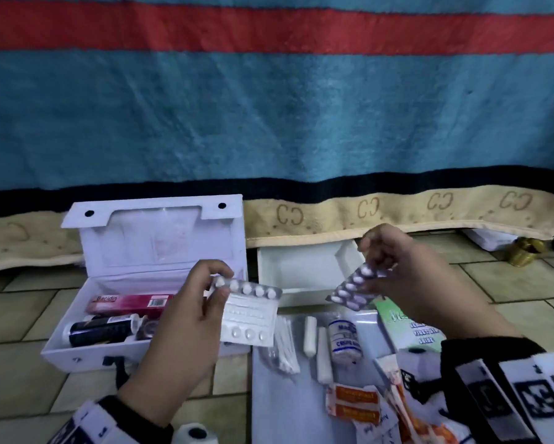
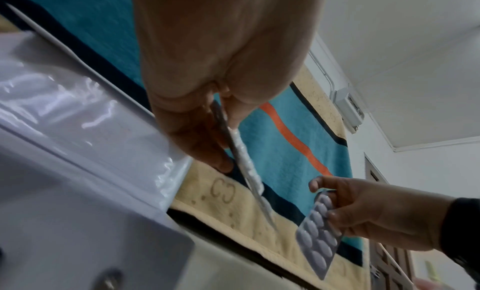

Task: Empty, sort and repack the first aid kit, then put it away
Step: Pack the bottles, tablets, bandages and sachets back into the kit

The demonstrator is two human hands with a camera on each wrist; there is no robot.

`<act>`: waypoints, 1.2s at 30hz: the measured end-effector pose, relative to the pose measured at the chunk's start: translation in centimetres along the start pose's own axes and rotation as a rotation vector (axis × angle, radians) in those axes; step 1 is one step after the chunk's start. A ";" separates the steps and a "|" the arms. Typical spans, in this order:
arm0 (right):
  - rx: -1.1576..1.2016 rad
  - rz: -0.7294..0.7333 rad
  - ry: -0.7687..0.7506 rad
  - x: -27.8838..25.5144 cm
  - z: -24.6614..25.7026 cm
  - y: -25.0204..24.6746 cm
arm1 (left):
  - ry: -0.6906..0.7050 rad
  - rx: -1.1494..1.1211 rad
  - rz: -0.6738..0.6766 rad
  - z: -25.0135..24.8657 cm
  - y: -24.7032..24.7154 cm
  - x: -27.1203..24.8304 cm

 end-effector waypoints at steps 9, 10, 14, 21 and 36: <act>0.202 -0.035 -0.177 3.4 11.8 10.7 | 0.012 -0.031 -0.260 4.2 -15.6 4.7; 0.199 -0.026 -0.165 3.8 12.5 12.5 | 0.013 0.029 -0.256 4.5 -16.6 5.3; 0.126 -0.022 -0.083 5.1 14.9 18.6 | 0.049 0.277 -0.205 5.9 -18.3 7.3; 0.027 -0.145 0.065 6.6 16.8 22.4 | 0.177 0.565 -0.082 8.5 -17.7 10.6; -0.182 0.271 0.003 12.0 17.7 26.8 | 0.126 0.722 0.002 11.9 -17.9 11.9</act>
Point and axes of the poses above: each hand's wrist, its own x-axis towards the middle knuckle, its own y-axis out of the palm, z = x × y, the point moved 7 cm from there along x, towards the middle knuckle, and after that the axes turned 11 degrees about -y, right-handed, at the moved point
